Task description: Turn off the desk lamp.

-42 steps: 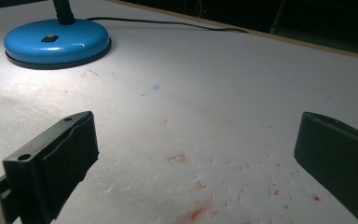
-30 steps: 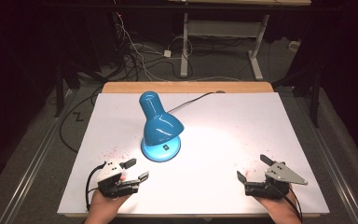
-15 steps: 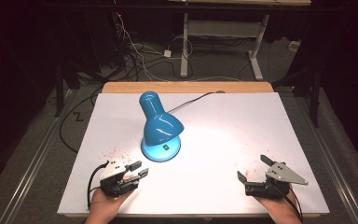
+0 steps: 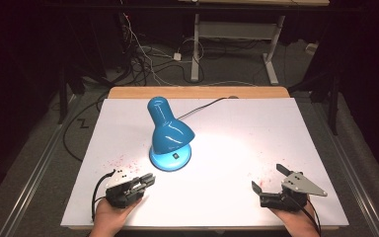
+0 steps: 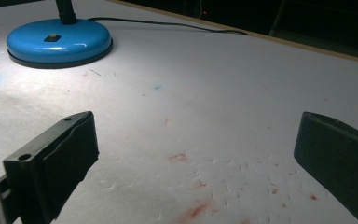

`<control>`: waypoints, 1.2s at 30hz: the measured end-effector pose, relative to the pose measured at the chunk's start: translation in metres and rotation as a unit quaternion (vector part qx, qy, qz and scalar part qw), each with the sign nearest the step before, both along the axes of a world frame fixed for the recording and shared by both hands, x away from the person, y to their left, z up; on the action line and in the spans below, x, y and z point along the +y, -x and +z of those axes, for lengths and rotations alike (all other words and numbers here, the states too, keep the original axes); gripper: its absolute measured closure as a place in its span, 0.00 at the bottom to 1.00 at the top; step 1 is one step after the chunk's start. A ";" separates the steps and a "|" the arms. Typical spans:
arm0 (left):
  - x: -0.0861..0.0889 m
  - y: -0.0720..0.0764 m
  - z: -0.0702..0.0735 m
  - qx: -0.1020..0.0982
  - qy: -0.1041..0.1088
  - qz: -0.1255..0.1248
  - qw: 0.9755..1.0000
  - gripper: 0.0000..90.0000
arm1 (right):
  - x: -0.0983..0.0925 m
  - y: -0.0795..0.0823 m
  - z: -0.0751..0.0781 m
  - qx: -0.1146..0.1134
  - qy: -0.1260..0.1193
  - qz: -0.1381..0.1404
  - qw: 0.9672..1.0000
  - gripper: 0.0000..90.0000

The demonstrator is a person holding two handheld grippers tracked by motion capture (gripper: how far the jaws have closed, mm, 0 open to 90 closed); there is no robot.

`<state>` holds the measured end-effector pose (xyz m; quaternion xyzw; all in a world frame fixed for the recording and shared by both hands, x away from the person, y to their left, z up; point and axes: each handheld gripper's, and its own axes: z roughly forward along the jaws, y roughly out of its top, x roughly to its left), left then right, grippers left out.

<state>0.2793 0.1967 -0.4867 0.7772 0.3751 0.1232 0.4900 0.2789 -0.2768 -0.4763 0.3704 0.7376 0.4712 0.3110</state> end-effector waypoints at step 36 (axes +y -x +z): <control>-0.008 -0.016 0.006 0.033 0.020 0.010 0.999 0.97 | -0.002 0.002 0.001 -0.003 -0.006 0.004 1.000 0.00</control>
